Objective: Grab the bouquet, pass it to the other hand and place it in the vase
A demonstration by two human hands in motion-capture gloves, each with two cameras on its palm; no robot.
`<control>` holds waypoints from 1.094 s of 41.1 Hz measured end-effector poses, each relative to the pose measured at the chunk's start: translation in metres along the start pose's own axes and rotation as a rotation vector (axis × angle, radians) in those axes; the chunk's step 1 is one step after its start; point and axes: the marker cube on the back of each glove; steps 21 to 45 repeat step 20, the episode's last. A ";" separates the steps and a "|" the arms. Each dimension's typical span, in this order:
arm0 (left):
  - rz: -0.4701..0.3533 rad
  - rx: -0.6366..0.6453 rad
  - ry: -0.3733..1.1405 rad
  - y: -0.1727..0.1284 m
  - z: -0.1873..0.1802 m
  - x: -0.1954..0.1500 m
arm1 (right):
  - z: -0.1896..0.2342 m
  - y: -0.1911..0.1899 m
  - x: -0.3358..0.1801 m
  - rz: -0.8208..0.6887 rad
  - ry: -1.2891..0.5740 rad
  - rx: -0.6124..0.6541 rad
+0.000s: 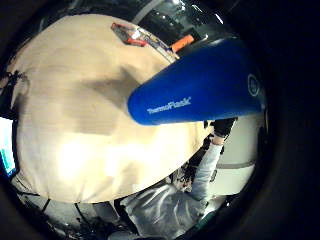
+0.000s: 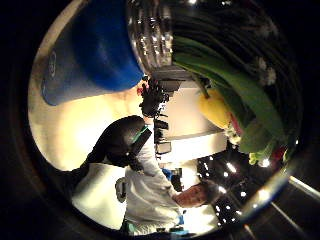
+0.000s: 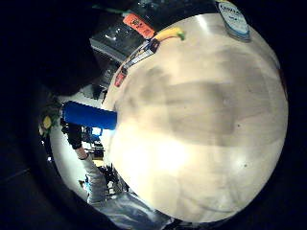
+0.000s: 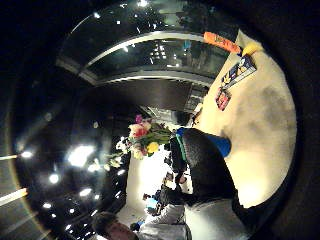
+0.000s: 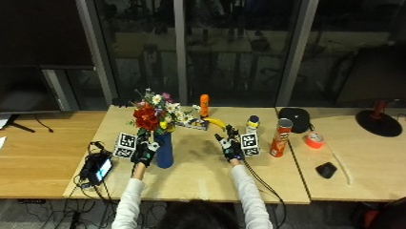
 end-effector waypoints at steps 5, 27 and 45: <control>0.001 0.016 0.058 0.007 0.007 0.007 | 0.001 0.023 0.009 0.184 0.022 -0.068; 0.081 0.095 0.023 0.025 0.021 0.000 | 0.040 0.093 0.043 0.275 0.162 -0.205; 0.081 0.095 0.023 0.025 0.021 0.000 | 0.040 0.093 0.043 0.275 0.162 -0.205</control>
